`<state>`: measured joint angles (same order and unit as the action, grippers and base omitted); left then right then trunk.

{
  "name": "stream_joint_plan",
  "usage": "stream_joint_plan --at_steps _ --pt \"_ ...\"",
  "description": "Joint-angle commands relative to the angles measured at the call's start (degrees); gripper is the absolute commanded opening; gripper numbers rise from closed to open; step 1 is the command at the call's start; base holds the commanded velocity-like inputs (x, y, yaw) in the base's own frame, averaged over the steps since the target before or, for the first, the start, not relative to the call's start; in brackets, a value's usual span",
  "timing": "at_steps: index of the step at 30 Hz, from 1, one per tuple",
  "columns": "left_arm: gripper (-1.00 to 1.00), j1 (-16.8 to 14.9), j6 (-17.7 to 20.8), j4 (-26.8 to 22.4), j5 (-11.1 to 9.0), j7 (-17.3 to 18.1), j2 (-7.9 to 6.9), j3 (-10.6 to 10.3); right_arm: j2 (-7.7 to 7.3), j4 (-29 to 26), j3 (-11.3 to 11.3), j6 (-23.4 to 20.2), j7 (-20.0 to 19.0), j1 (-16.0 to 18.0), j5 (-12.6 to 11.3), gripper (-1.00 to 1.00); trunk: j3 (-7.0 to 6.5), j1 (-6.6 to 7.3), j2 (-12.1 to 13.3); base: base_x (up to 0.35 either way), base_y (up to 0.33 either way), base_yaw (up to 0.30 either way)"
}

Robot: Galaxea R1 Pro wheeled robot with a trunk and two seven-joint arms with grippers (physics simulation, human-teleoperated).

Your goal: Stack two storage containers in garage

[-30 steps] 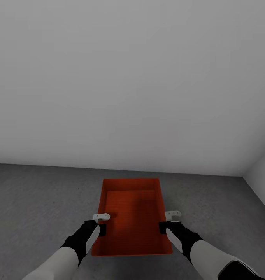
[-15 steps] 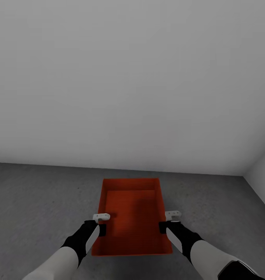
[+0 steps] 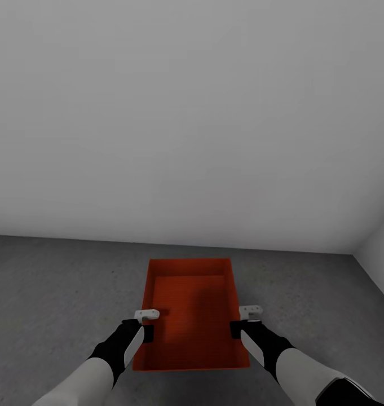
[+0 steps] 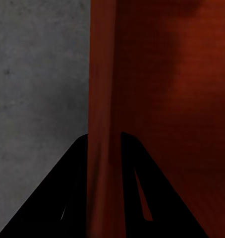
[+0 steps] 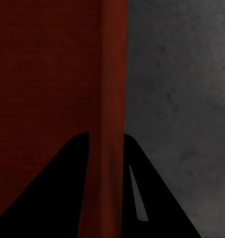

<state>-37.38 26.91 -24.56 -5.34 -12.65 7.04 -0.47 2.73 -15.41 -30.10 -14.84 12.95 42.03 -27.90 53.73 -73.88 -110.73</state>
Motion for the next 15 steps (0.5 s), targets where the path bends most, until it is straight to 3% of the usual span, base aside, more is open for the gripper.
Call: stream_joint_plan --at_steps 1,15 --pt "-1.0 -0.06 0.51 -0.23 1.29 -0.62 -2.4 0.67 -0.09 0.82 -1.37 -0.27 0.5 -0.01 -0.14 -1.0 0.05 0.0 -0.02 0.0 0.0 0.0" --pt "-1.0 -0.06 0.51 -0.29 1.3 -0.62 -2.45 0.73 -0.09 0.82 -1.37 -0.24 0.46 -0.01 -0.14 -1.0 0.05 0.0 -0.02 0.0 0.0 0.0"
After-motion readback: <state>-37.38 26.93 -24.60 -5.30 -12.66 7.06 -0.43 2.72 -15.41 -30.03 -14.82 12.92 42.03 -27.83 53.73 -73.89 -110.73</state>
